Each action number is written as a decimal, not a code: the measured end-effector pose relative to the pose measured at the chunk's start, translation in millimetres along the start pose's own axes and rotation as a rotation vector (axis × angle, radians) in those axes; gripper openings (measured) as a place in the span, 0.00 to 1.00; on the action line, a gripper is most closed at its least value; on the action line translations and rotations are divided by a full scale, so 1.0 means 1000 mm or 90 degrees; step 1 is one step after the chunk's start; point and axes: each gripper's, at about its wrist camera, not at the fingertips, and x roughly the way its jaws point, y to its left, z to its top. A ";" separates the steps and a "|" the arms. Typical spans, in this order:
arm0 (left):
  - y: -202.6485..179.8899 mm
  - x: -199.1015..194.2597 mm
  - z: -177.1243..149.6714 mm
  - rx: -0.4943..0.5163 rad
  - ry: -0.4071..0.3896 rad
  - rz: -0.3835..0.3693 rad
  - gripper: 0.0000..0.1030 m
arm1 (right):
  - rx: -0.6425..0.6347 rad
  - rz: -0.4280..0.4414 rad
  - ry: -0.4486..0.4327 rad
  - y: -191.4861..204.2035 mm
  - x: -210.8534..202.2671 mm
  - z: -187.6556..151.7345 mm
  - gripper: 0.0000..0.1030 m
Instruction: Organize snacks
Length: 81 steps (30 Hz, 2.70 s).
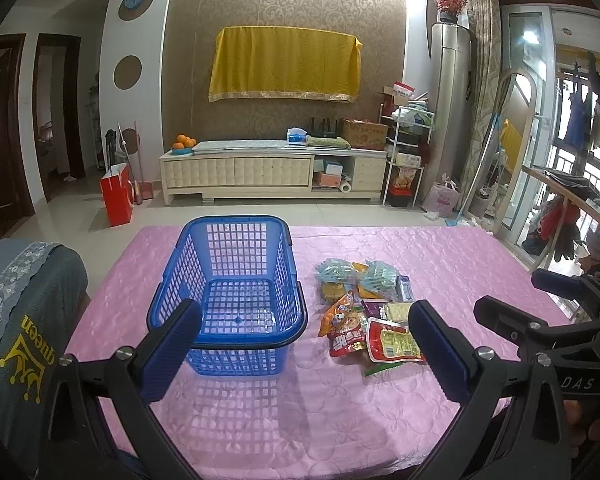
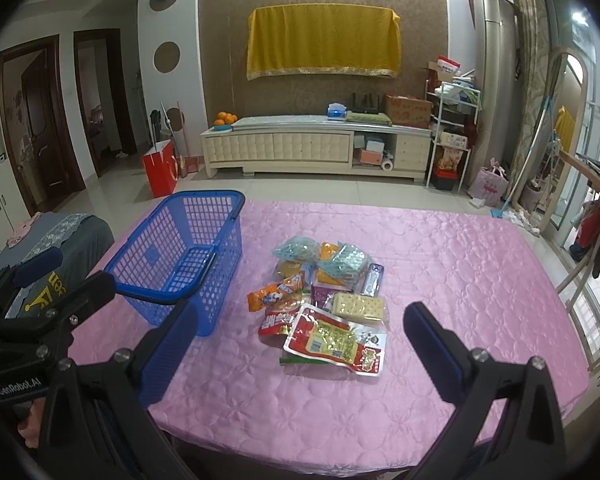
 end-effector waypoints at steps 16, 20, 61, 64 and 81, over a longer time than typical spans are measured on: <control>0.000 0.002 -0.002 0.002 0.004 -0.005 0.99 | -0.007 -0.002 0.002 -0.001 0.000 -0.001 1.00; -0.005 0.003 0.002 0.012 0.004 -0.004 0.99 | -0.004 -0.002 -0.003 -0.004 0.001 0.001 1.00; -0.103 0.199 -0.026 0.109 0.272 -0.064 0.99 | -0.088 0.071 0.163 -0.120 0.164 -0.021 1.00; -0.101 0.217 -0.031 0.094 0.293 -0.067 0.99 | -0.099 0.103 0.186 -0.122 0.188 -0.023 1.00; -0.090 0.276 -0.051 0.095 0.350 -0.043 0.99 | -0.246 0.225 0.259 -0.116 0.268 -0.035 1.00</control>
